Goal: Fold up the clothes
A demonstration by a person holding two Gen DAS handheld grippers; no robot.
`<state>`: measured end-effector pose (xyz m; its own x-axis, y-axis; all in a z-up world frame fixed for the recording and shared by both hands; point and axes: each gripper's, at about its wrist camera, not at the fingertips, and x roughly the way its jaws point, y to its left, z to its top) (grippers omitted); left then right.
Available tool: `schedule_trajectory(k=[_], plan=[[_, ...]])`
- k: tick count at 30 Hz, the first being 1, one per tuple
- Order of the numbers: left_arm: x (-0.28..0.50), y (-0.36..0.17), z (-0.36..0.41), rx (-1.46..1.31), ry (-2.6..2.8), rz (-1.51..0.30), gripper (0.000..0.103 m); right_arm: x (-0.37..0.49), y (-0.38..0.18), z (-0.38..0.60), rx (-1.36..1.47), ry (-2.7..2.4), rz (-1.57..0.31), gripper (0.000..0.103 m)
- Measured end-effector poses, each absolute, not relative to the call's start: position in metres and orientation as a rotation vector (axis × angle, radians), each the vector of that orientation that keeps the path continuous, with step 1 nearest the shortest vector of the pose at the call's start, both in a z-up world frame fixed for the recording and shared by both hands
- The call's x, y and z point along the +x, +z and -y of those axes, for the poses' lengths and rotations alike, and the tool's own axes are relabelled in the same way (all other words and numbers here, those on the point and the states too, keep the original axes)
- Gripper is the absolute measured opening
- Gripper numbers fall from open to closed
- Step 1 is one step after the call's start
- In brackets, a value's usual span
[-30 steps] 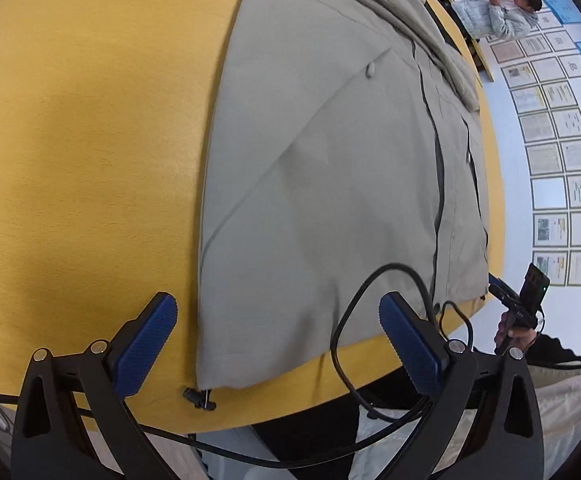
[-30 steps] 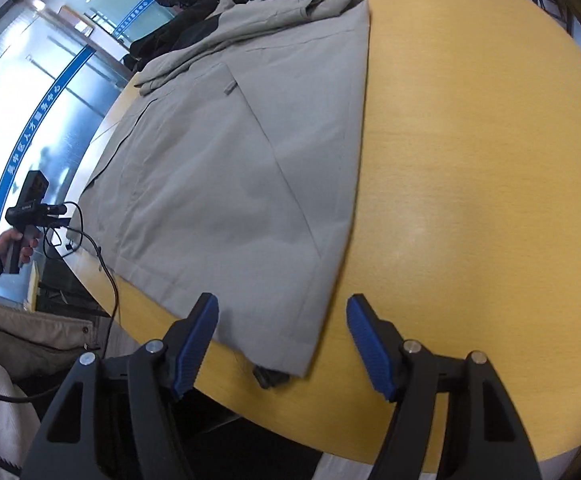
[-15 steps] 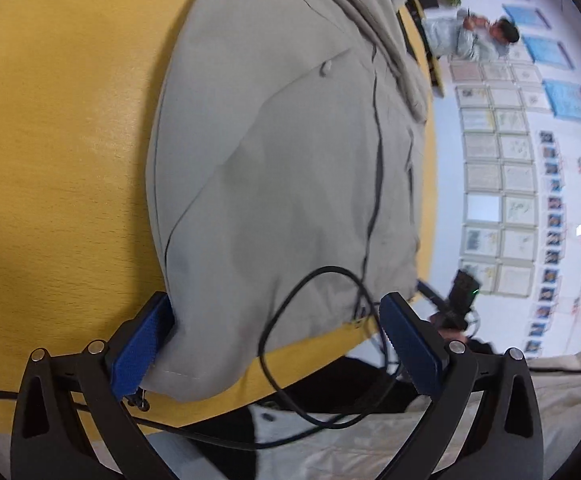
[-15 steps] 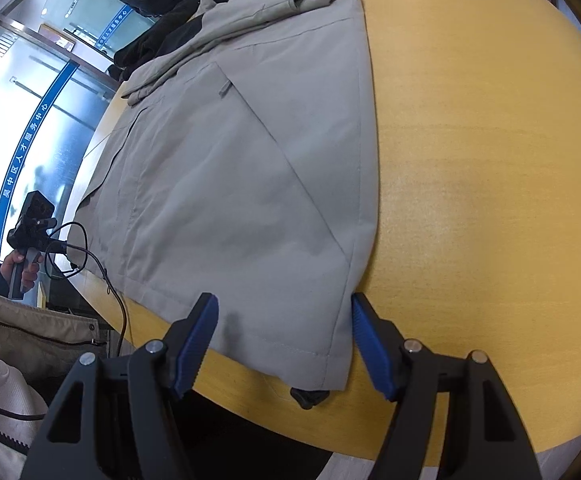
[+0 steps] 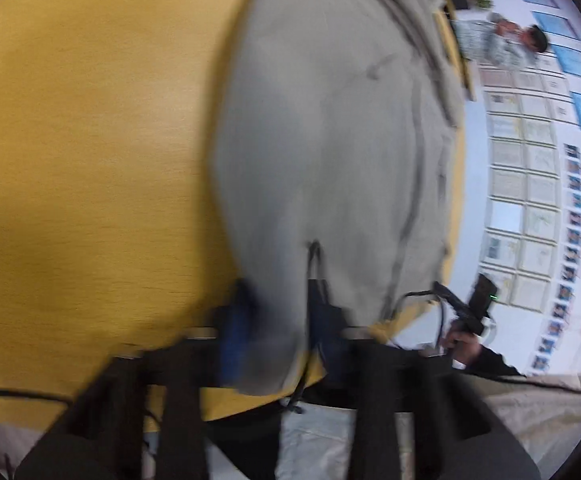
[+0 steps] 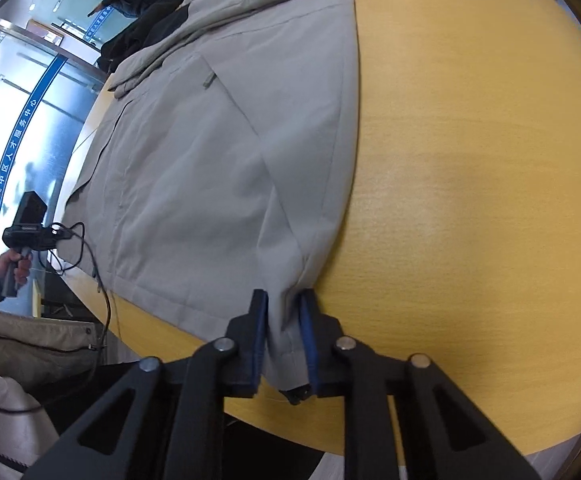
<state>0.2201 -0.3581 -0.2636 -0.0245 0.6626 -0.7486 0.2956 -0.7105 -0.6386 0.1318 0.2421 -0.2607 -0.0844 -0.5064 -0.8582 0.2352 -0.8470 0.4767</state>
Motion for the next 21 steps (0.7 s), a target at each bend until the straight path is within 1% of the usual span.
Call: schedule_trajectory(k=[2, 3, 7, 13, 17, 19, 21], plan=[[0.221, -0.261, 0.357, -1.957, 1.806, 1.012, 0.011, 0.132, -0.248, -0.235, 1.674, -1.968, 0.264, 0.009], [0.221, -0.259, 0.356, -1.954, 1.812, 1.013, 0.008, 0.132, -0.237, -0.233, 1.645, -1.97, 0.264, 0.008], [0.224, -0.241, 0.371, -1.835, 1.805, 1.124, 0.005, 0.134, -0.182, -0.228, 1.512, -1.993, 0.29, 0.007], [0.221, -0.18, 0.389, -1.581, 1.81, 1.235, 0.004, 0.122, -0.102, -0.209, 1.337, -2.082, 0.332, 0.006], [0.21, -0.149, 0.412, -1.41, 1.795, 1.307, 0.004, 0.101, -0.062, -0.193, 1.2, -2.149, 0.424, 0.006], [0.205, -0.139, 0.42, -1.381, 1.781, 1.301, 0.004, 0.091, -0.048, -0.179, 1.155, -2.162, 0.431, 0.006], [0.197, -0.135, 0.42, -1.411, 1.749, 1.251, 0.005, 0.085, -0.042, -0.163, 1.137, -2.163, 0.407, 0.006]])
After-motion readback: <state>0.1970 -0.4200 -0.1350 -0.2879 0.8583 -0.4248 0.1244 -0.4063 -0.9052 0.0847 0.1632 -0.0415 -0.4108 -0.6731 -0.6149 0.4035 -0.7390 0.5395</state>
